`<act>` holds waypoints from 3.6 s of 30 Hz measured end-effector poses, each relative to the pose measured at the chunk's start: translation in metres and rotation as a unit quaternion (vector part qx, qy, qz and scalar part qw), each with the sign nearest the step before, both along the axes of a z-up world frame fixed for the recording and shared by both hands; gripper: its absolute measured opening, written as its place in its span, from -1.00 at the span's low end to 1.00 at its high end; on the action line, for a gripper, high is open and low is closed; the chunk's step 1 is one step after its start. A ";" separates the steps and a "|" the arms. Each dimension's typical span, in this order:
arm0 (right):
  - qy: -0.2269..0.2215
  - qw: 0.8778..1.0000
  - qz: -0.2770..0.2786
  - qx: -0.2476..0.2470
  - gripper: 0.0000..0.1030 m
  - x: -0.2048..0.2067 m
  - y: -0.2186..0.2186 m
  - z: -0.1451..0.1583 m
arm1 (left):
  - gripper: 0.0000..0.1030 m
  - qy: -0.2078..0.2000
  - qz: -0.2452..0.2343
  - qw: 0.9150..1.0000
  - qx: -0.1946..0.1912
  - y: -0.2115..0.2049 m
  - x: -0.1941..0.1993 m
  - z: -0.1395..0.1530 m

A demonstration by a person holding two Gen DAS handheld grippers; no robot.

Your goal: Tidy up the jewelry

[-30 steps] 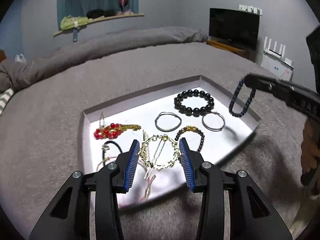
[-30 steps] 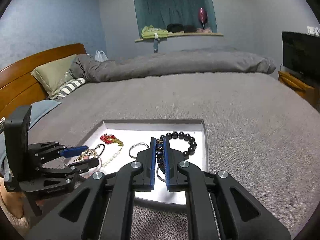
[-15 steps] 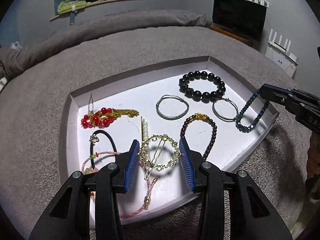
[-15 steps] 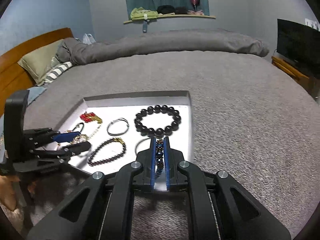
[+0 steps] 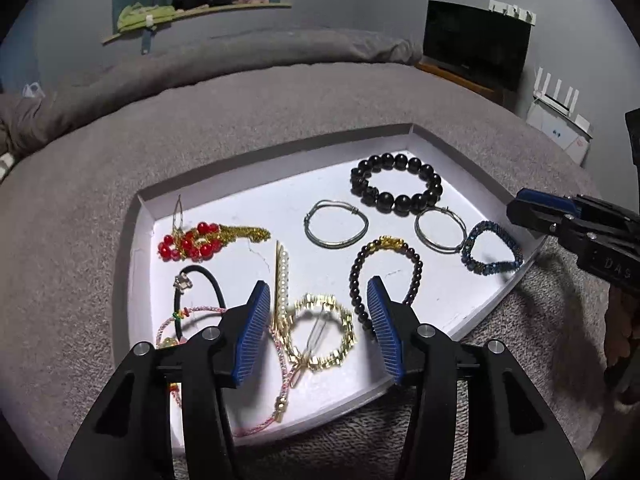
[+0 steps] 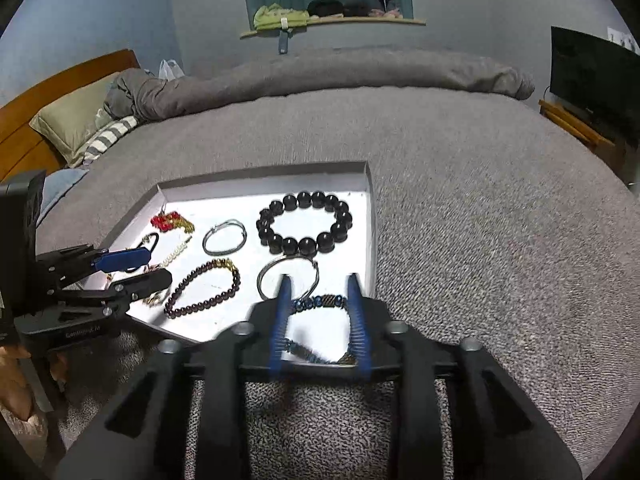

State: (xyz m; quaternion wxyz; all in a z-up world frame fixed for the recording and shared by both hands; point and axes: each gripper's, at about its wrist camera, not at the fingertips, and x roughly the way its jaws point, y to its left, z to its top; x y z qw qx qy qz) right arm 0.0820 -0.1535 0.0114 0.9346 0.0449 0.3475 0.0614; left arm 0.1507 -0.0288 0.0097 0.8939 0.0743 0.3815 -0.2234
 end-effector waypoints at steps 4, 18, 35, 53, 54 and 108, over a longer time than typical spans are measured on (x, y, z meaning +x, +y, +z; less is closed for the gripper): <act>-0.019 1.000 -0.020 0.015 -0.11 -0.006 -0.009 0.007 | 0.09 -0.009 0.009 1.000 -0.009 0.004 -0.005 0.007; -0.054 0.998 -0.038 0.003 0.89 -0.040 0.009 0.016 | 0.85 -0.052 0.078 0.995 -0.040 0.036 -0.058 0.035; -0.030 0.998 -0.005 -0.057 0.89 -0.050 0.067 -0.014 | 0.91 -0.058 0.148 0.987 0.012 0.051 -0.081 0.005; -0.024 0.998 -0.013 -0.055 0.89 -0.048 0.062 -0.015 | 0.91 -0.061 0.147 0.987 0.023 0.049 -0.083 0.003; -0.024 0.998 -0.013 -0.055 0.89 -0.048 0.062 -0.015 | 0.91 -0.060 0.147 0.987 0.024 0.049 -0.082 0.003; -0.017 0.998 -0.006 -0.061 0.89 -0.047 0.063 -0.019 | 0.91 -0.060 0.137 0.988 0.027 0.045 -0.083 0.000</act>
